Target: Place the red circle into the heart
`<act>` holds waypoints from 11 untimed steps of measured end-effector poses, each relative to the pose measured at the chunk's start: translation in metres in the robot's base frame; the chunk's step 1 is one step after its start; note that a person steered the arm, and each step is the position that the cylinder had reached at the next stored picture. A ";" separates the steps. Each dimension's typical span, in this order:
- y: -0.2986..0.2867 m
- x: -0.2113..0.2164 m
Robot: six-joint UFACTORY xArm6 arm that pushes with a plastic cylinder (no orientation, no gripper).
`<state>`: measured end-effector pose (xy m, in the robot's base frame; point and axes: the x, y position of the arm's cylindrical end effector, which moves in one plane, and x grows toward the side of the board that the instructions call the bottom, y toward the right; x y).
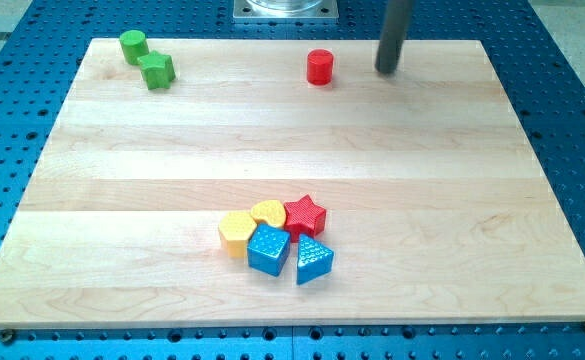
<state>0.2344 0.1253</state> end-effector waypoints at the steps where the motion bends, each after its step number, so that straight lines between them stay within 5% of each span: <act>1: -0.066 0.002; 2: -0.146 0.066; 3: -0.158 0.066; 5: -0.176 0.172; 6: -0.185 0.122; 7: -0.131 0.085; 9: -0.147 0.223; 11: -0.196 0.214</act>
